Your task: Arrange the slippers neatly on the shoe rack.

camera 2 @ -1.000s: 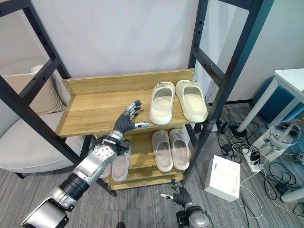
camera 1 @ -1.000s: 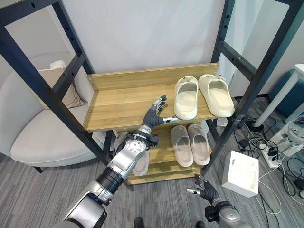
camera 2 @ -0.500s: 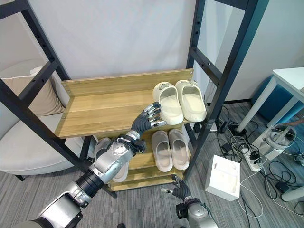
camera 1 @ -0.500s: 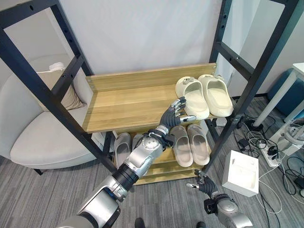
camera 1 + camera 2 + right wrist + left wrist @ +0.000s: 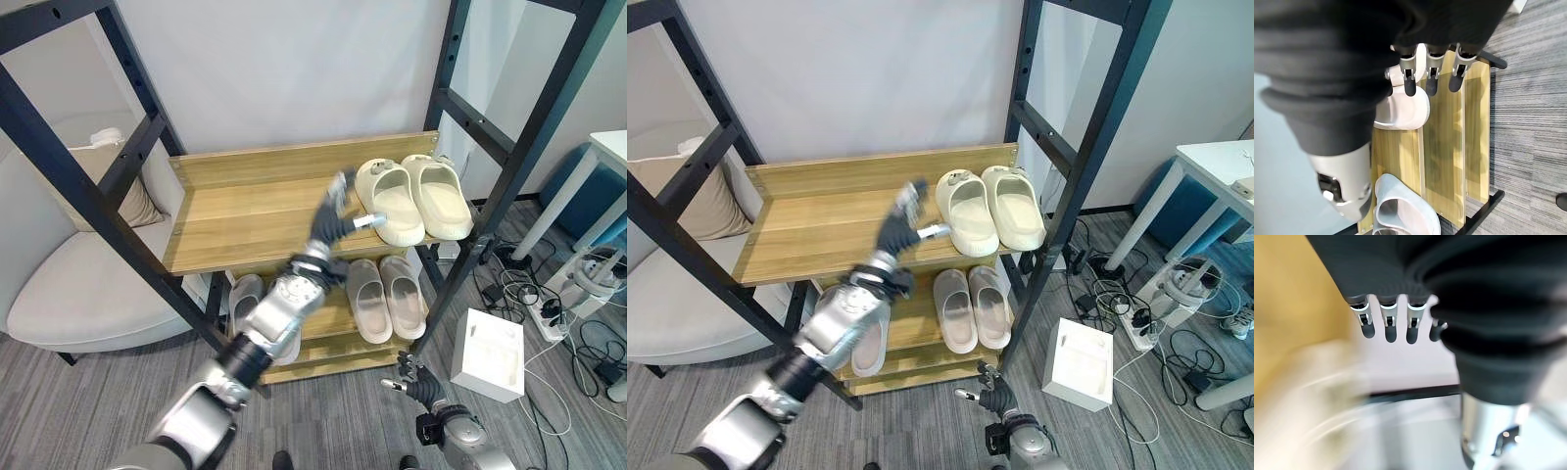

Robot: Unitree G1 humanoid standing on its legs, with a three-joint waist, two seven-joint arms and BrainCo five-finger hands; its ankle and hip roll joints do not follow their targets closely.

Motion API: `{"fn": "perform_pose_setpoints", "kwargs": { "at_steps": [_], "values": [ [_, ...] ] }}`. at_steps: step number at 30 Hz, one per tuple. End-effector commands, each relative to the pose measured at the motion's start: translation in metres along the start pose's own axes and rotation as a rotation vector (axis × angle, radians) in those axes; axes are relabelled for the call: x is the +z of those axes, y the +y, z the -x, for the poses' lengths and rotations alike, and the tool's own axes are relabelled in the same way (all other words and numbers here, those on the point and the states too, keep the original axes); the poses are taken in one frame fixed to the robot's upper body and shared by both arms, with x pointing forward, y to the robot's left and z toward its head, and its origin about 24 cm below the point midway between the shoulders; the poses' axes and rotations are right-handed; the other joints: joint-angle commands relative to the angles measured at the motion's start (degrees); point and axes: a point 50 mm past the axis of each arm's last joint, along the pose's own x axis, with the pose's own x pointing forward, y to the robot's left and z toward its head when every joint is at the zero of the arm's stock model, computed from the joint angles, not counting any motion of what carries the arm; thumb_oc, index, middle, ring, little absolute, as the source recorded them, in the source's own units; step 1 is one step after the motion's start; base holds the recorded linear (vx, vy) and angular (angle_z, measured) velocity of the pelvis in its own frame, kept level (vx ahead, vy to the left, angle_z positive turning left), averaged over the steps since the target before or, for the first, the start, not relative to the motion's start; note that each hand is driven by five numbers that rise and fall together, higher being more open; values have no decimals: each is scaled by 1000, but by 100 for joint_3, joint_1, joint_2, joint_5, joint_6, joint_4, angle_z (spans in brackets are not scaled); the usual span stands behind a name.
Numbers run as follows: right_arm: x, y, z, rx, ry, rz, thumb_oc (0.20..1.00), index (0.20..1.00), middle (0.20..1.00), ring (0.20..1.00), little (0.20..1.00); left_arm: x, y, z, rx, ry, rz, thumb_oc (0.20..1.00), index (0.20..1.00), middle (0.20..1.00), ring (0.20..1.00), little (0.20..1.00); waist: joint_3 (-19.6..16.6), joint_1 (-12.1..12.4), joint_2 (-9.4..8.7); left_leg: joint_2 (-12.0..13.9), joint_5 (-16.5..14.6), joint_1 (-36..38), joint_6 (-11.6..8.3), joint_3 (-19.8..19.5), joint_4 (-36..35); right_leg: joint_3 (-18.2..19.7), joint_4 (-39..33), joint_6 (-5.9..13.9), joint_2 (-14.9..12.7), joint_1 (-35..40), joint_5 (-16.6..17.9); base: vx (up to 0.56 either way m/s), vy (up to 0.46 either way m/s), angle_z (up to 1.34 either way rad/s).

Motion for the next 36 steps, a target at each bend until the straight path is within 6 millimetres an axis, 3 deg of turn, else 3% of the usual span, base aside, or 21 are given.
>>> {"fn": "perform_pose_setpoints", "kwargs": {
  "at_steps": [1,3,6,7,9,14,16,17,19,20,21,22,23,24,25,27,31,32,33,34,36],
  "values": [
    [27,-3,-5,13,-140,-22,1000,1000,1000,1000,1000,56,-27,-16,-251,-315,56,1000,1000,1000,1000,1000,229,93,-16,-401,-1261,560,386,-118,-34,-366,8,-212,423,116,-847,4,34,2],
    [19,-7,-3,25,-106,-7,1000,1000,1000,1000,1000,68,-43,1,-491,-326,183,1000,1000,1000,1000,1000,201,119,-4,-402,-1281,573,389,-127,-34,-372,8,-192,418,129,-844,0,18,1],
    [17,2,-7,49,-90,-6,1000,1000,1000,1000,1000,56,-59,23,-661,-217,325,1000,1000,1000,1000,1000,191,180,-12,-406,-1294,588,403,-164,-34,-388,8,-196,423,151,-849,0,0,0],
    [17,2,-7,49,-89,-6,1000,1000,1000,1000,1000,56,-59,23,-662,-216,326,1000,1000,1000,1000,1000,189,181,-14,-406,-1294,589,403,-163,-34,-388,8,-196,423,151,-849,0,0,0],
    [20,4,-11,65,-93,-4,1000,1000,1000,1000,1000,33,-69,42,-807,-100,256,1000,1000,1000,1000,1000,195,219,-7,-410,-1303,598,419,-176,-34,-374,8,-202,428,163,-851,-12,19,-1],
    [17,8,-12,66,-86,15,1000,1000,1000,1000,1000,-5,-62,66,-824,56,111,1000,1000,1000,1000,1000,231,260,-15,-416,-1305,603,439,-188,-34,-373,8,-205,435,165,-848,-12,9,0],
    [15,8,-9,78,-87,21,1000,1000,1000,1000,1000,-40,-48,92,-753,254,110,1000,1000,1000,1000,1000,284,284,-21,-410,-1319,635,440,-171,-34,-351,8,-213,446,181,-847,-16,8,0],
    [15,8,-9,78,-87,21,1000,1000,1000,1000,1000,-40,-48,92,-753,253,110,1000,1000,1000,1000,1000,274,276,-24,-417,-1308,618,444,-178,-34,-358,8,-213,439,168,-843,-42,2,-4],
    [27,-14,-4,41,-127,43,1000,1000,1000,1000,1000,-84,-34,153,-665,603,235,1000,1000,1000,1000,1000,318,295,-71,-397,-1310,632,433,-152,-34,-346,8,-239,457,178,-849,-46,-10,-2],
    [27,-14,-4,41,-127,43,1000,1000,1000,1000,1000,-84,-34,153,-665,603,235,1000,1000,1000,1000,1000,307,286,-73,-404,-1300,615,438,-159,-34,-354,8,-239,451,166,-844,0,0,0],
    [31,-16,-2,38,-145,40,1000,1000,1000,1000,1000,-93,-27,169,-626,678,247,1000,1000,1000,1000,1000,308,297,-77,-403,-1295,615,441,-161,-34,-350,8,-242,455,163,-845,0,0,0],
    [33,-17,1,39,-164,27,1000,1000,1000,1000,1000,-115,-13,203,-509,865,261,1000,1000,1000,1000,1000,326,319,-102,-395,-1288,626,443,-141,-34,-330,8,-254,464,166,-848,0,0,0],
    [30,-18,2,31,-155,20,1000,1000,1000,1000,1000,-122,-6,217,-419,932,274,1000,1000,1000,1000,1000,333,331,-97,-386,-1290,645,439,-130,-34,-316,8,-263,474,178,-851,0,0,0],
    [31,-18,2,31,-155,20,1000,1000,1000,1000,1000,-122,-6,217,-419,932,274,1000,1000,1000,1000,1000,325,322,-100,-393,-1280,629,443,-138,-34,-324,8,-262,467,167,-848,0,0,0],
    [29,-20,3,5,-157,-4,1000,1000,1000,1000,1000,-129,11,240,-220,1022,303,1000,1000,1000,1000,1000,343,363,-123,-383,-1263,623,443,-157,-34,-337,8,-289,477,175,-855,-17,-22,5],
    [28,-20,4,-20,-163,-39,1000,1000,1000,1000,1000,-136,25,261,-5,1097,342,1000,1000,1000,1000,1000,349,403,-159,-384,-1231,594,450,-196,-34,-389,8,-306,477,183,-862,-14,-31,7],
    [25,-23,5,-79,-181,-92,1000,1000,1000,1000,1000,-145,45,291,218,1199,278,1000,1000,1000,1000,1000,388,486,-208,-381,-1196,582,448,-230,-34,-411,8,-344,495,197,-876,-10,-22,12],
    [14,-23,9,-95,-142,-94,1000,1000,1000,1000,1000,-147,47,297,285,1215,274,1000,1000,1000,1000,1000,393,495,-218,-381,-1193,584,450,-230,-34,-420,8,-340,495,200,-881,-7,-19,13],
    [41,-21,11,-76,-243,-91,1000,1000,1000,1000,1000,-146,54,304,332,1232,253,1000,1000,1000,1000,1000,386,488,-242,-383,-1200,576,449,-235,-34,-410,8,-351,498,198,-870,-4,-9,5],
    [21,-18,11,-91,-174,-95,1000,1000,1000,1000,1000,-149,52,303,347,1236,257,1000,1000,1000,1000,1000,400,494,-235,-382,-1192,580,452,-228,-34,-414,8,-348,497,199,-877,0,0,0],
    [15,-25,5,-130,-126,-76,1000,1000,1000,1000,1000,-150,57,308,377,1254,221,1000,1000,1000,1000,1000,390,506,-242,-387,-1183,556,452,-254,-34,-446,8,-359,492,190,-882,0,0,0]
  ]
}}
